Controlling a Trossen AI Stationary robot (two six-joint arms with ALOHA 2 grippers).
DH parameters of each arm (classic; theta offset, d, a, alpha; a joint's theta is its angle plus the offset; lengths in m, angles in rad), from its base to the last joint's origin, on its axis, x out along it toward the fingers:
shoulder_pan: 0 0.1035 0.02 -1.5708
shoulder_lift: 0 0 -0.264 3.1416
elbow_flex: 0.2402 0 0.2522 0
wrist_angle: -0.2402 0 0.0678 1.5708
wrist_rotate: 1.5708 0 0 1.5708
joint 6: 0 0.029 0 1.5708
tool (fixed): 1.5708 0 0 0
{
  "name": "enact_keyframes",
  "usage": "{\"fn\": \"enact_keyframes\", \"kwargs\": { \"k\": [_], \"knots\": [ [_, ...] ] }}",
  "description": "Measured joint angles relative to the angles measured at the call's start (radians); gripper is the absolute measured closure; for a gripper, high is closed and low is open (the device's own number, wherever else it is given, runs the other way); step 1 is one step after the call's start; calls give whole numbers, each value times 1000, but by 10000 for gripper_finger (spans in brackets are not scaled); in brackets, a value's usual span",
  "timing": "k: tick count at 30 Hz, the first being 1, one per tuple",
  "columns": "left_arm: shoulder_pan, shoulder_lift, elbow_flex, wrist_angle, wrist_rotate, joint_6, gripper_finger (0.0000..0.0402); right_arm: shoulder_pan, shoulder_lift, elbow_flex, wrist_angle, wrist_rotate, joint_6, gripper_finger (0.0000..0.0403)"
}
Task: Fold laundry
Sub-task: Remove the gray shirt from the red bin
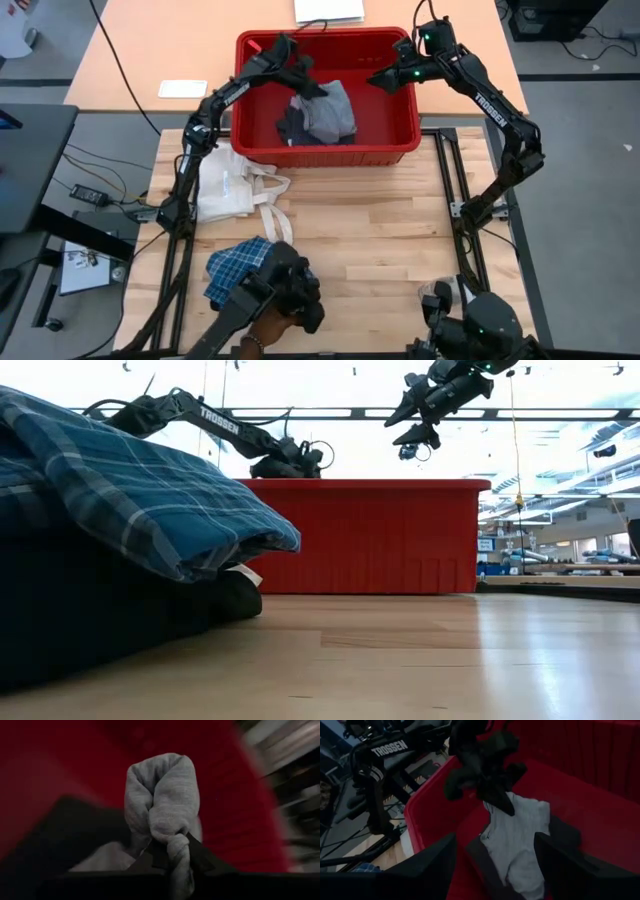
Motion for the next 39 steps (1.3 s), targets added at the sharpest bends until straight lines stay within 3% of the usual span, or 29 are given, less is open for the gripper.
{"fn": "enact_keyframes", "kwargs": {
  "k": [3, 11, 15, 19, 27, 30, 33, 39],
  "knots": [
    [9, 0, 3, 128, 83, -122, 381, 1, 0, 0, 1, 0, -4, 131],
    [13, -1, 3, 317, 153, -268, 381, -22, -4, 0, 0, -1, -3, 131],
    [19, -1, 3, 445, 218, -427, 381, -54, -25, 0, -9, 2, -6, 131],
    [28, -27, 3, 453, 341, -543, 381, -103, -60, 0, -27, 19, -21, 137],
    [32, -200, 3, 449, 542, -601, 381, -205, -108, 0, -38, 21, -27, 147],
    [25, -273, 3, 358, 558, -564, 381, -232, -119, 0, -37, 19, -31, 147],
    [3, -348, 4, 161, 547, -420, 381, -253, -127, 0, -37, 12, -35, 147],
    [-92, -445, 3, -530, 346, 56, 381, -262, -127, 0, -37, -19, -30, 147]
  ]
}}
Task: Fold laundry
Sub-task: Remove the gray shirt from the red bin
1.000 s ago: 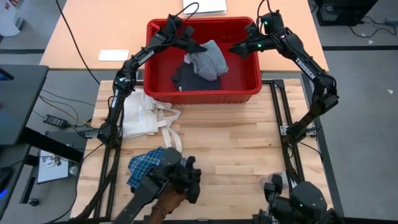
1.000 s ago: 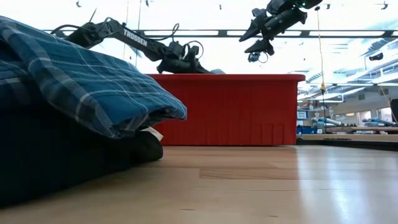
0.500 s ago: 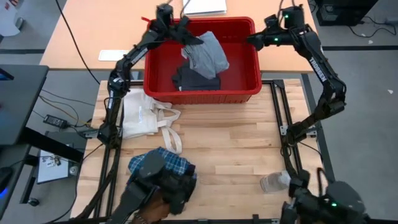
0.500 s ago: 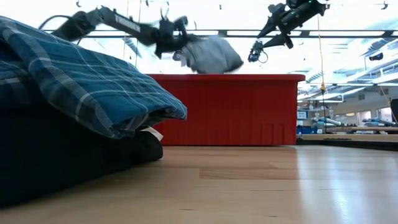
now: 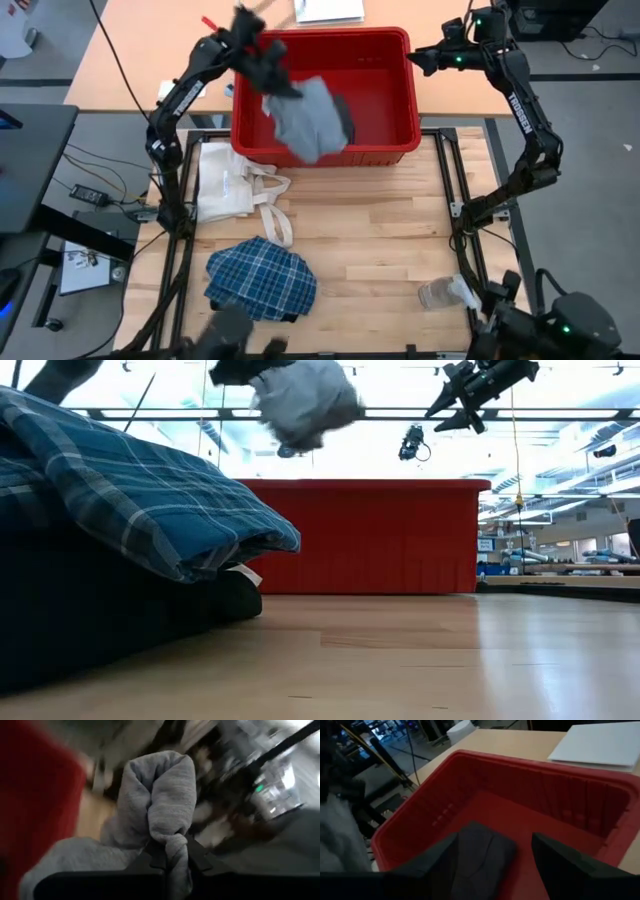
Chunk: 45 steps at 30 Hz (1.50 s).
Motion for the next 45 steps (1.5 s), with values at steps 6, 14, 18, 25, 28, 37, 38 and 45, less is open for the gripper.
{"fn": "enact_keyframes", "kwargs": {
  "k": [6, 14, 18, 25, 28, 37, 38, 45],
  "knots": [
    [-163, -53, -4, -392, -62, 187, 381, 6, 0, 0, 44, -66, 34, 147],
    [-410, -118, -87, -388, -197, 78, 381, 38, 0, 0, 89, -138, 48, 147],
    [-487, -144, -177, -385, -256, 73, 381, 44, 0, 0, 89, -149, 64, 147],
    [-581, -290, -532, -386, -262, 104, 381, 85, 0, 0, 88, -119, 71, 147],
    [-629, -361, -707, -373, -230, 113, 381, 108, 0, 0, 89, -95, 67, 147],
    [-810, -426, -1036, -51, -131, 61, 381, 174, 0, 0, 87, -25, 64, 147],
    [-828, -425, -1058, -2, -132, 57, 381, 183, 0, 0, 87, -13, 64, 147],
    [-858, -424, -1220, 386, -242, -81, 381, 229, 0, 0, 83, 12, 64, 147]
  ]
}}
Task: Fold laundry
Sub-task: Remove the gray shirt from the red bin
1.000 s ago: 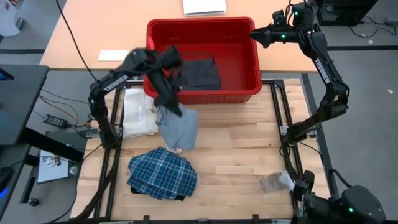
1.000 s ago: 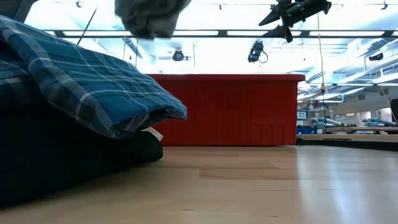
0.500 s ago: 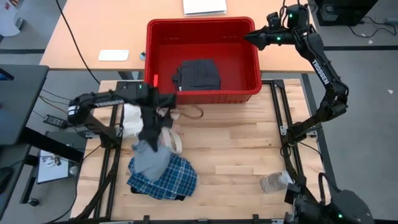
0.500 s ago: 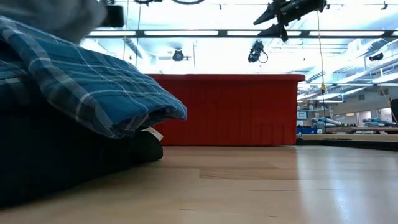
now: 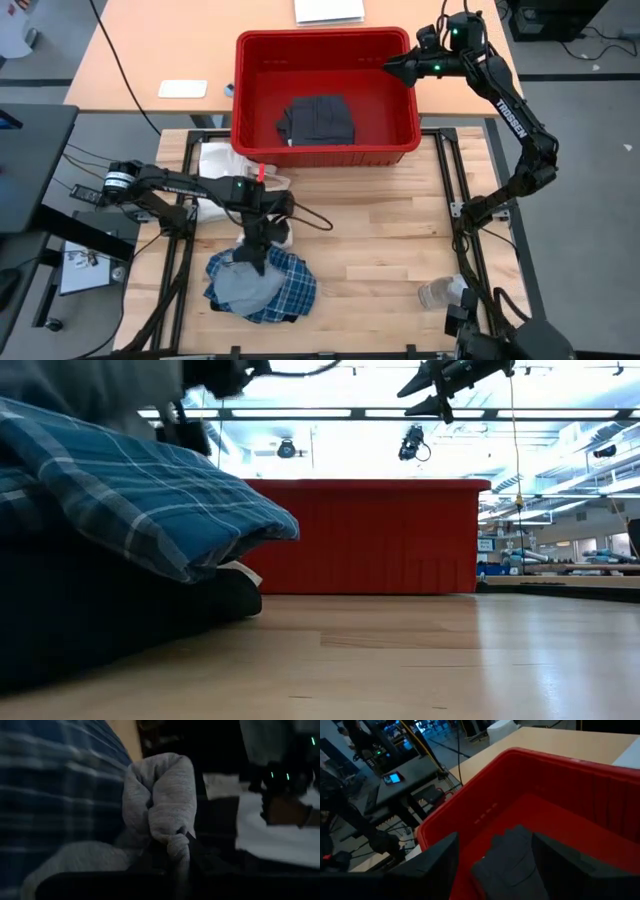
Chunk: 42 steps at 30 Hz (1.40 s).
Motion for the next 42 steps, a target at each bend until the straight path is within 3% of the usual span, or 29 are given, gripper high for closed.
{"fn": "enact_keyframes", "kwargs": {
  "k": [3, 9, 17, 21, 23, 26, 28, 31, 34, 38, 42],
  "knots": [
    [12, 0, -53, 155, -64, -72, 364, 15, 0, 0, -1, 16, 0, 147],
    [15, 1, -74, 263, -367, -82, 300, 31, 0, 0, -2, 25, -10, 147],
    [13, 1, -48, 279, -359, -82, 167, 31, 0, 0, -4, 25, -10, 147],
    [27, 1, 32, 140, -336, -75, 129, 31, 0, 0, -4, 25, -11, 147],
    [38, 1, 107, 18, -378, -27, 125, 31, 0, 0, -3, 25, -11, 147],
    [44, 0, 231, -151, -553, 72, 127, 31, 0, 0, -3, 25, -11, 147],
    [39, -2, 290, -172, -657, 96, 131, 31, 0, 0, -3, 25, -11, 147],
    [10, -46, 293, -96, -733, 88, 143, 31, 0, 0, -3, 15, -8, 147],
    [-22, -130, 200, 22, -790, 42, 162, 25, -5, 0, -11, -1, -2, 147],
    [-41, -279, -30, 202, -892, -105, 194, 17, -46, 0, -10, 22, 8, 147],
    [-66, -439, -236, 411, -1056, -274, 221, 25, -103, 0, 2, 31, 8, 147]
  ]
}}
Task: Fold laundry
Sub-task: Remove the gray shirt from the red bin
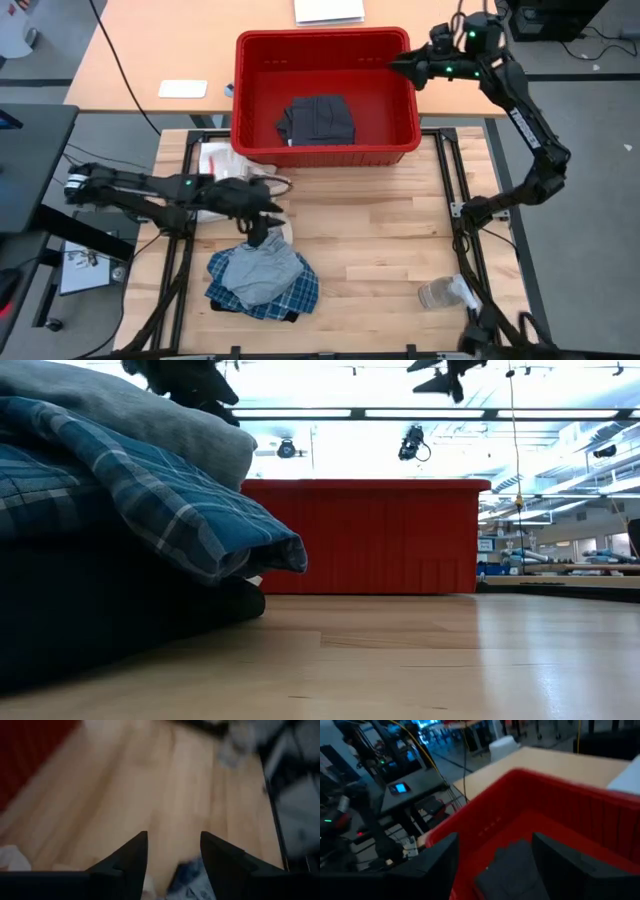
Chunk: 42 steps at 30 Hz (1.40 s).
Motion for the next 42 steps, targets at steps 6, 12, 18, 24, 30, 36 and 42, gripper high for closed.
{"fn": "enact_keyframes", "kwargs": {
  "k": [6, 12, 18, 24, 30, 36, 42],
  "knots": [
    [-98, -112, -30, 153, -405, 40, 239, 120, -100, 1, 113, 107, 33, 147],
    [-174, -103, 20, 248, -570, 368, 241, 305, -111, 2, 206, 180, 97, 147],
    [-174, -102, 20, 355, -567, 339, 241, 471, -32, 0, 236, 176, 148, 147],
    [-290, -90, 77, 346, -774, 412, 246, 670, 47, 0, 271, 255, 76, 152],
    [-388, -90, 96, 225, -1165, 538, 257, 801, 137, 0, 341, 263, -14, 156],
    [-382, -92, 95, 218, -1143, 331, 258, 883, 266, 0, 407, 251, -55, 156],
    [-369, -91, 161, -2, -1053, 104, 258, 953, 380, 0, 465, 200, -3, 156]
  ]
}}
